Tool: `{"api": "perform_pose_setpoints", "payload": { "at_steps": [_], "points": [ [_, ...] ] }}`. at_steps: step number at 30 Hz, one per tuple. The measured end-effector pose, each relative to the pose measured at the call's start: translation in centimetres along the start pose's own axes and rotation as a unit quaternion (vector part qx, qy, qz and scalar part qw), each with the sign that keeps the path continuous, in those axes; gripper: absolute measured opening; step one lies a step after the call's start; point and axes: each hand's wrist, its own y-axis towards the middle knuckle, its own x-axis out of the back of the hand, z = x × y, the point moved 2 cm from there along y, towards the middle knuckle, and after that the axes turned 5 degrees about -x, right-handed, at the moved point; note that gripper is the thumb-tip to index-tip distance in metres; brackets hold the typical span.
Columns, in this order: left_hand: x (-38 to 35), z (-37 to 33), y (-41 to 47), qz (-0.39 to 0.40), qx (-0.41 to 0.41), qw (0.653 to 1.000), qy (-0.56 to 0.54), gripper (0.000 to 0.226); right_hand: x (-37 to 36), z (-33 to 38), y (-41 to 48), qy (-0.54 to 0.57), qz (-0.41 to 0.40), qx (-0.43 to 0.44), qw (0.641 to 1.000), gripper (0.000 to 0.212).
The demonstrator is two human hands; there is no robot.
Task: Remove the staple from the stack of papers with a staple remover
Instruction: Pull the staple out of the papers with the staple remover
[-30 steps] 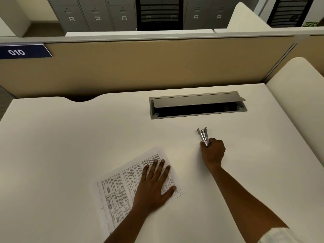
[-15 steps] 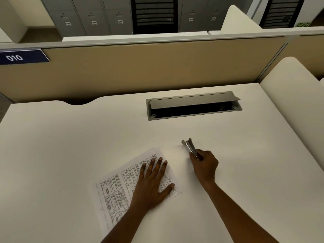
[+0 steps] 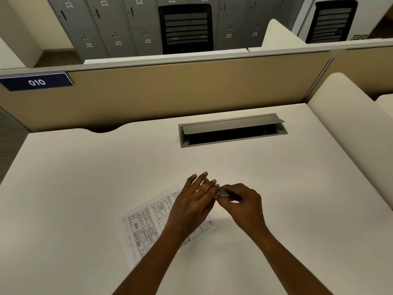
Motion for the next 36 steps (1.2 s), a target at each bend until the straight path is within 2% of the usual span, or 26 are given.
{"api": "perform_pose_setpoints", "payload": {
  "at_steps": [7,11,15,17,20,22,24,31,36],
  "points": [
    [2.2,-1.9,-0.6,-0.053,0.003,0.998,-0.020,0.022,0.1,0.0,-2.2,0.094,0.016,-0.005,0.995,0.017],
    [3.0,-3.4,-1.1,-0.056,0.094,0.993,-0.044,0.026,-1.5,-0.2,-3.9,0.209,0.024,-0.070,0.975,0.019],
    [3.9,-4.4,-1.6,-0.030,0.172,0.979,-0.102,0.023,-2.1,0.1,-4.7,0.275,0.049,-0.115,0.953,0.019],
    [4.5,-4.3,-1.7,-0.021,0.207,0.961,-0.182,0.026,-1.9,0.3,-4.9,0.275,0.061,-0.107,0.954,0.017],
    [5.1,-3.9,-2.0,-0.024,0.269,0.908,-0.320,0.031,-1.2,0.5,-4.9,0.263,0.069,-0.095,0.958,0.021],
    [5.3,-3.5,-2.0,-0.040,0.329,0.868,-0.370,0.032,-0.9,0.7,-4.8,0.235,0.073,-0.086,0.965,0.023],
    [5.4,-3.1,-1.7,-0.051,0.364,0.848,-0.383,0.030,-0.8,0.9,-4.8,0.199,0.085,-0.076,0.973,0.023],
    [5.7,-3.0,-1.4,-0.049,0.370,0.841,-0.392,0.019,-1.0,0.6,-5.5,0.154,0.123,-0.059,0.979,0.017],
    [5.6,-3.4,-2.0,-0.075,0.375,0.834,-0.398,0.014,-1.5,-0.1,-5.7,0.176,0.138,-0.069,0.972,0.020]
  ]
}}
